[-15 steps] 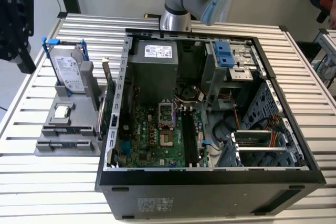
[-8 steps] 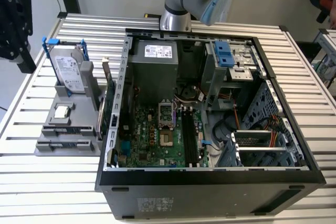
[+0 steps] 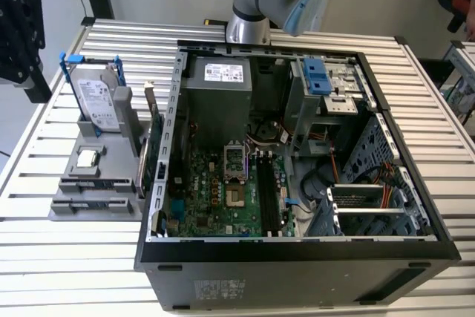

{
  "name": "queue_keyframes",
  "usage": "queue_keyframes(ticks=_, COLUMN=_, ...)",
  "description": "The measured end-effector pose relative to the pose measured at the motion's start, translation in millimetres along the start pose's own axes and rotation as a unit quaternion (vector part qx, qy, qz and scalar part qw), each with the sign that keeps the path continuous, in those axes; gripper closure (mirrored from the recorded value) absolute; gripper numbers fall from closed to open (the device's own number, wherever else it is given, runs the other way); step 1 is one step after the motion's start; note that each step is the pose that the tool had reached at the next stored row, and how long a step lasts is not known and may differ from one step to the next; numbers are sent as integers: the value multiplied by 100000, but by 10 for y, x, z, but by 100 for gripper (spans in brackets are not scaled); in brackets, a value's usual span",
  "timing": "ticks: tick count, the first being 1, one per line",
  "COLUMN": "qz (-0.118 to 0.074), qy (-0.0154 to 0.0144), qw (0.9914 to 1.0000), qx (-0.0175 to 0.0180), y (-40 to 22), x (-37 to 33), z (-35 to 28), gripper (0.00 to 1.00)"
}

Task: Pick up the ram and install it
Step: 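Pick up the ram and move it above insertion slot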

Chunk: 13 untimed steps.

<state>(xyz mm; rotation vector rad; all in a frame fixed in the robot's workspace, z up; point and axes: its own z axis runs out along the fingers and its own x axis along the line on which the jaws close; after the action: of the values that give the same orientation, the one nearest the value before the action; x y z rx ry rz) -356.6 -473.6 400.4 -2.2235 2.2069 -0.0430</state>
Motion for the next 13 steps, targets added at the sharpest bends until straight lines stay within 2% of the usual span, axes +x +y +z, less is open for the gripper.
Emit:
queue_keyframes(ticks=12, qz=-45, qy=0, qw=100000, qx=1, y=0, x=0, z=0, gripper=100)
queue_keyframes(ticks=13, qz=-75, qy=-2, qw=100000, qx=2, y=0, x=0, z=0, gripper=0)
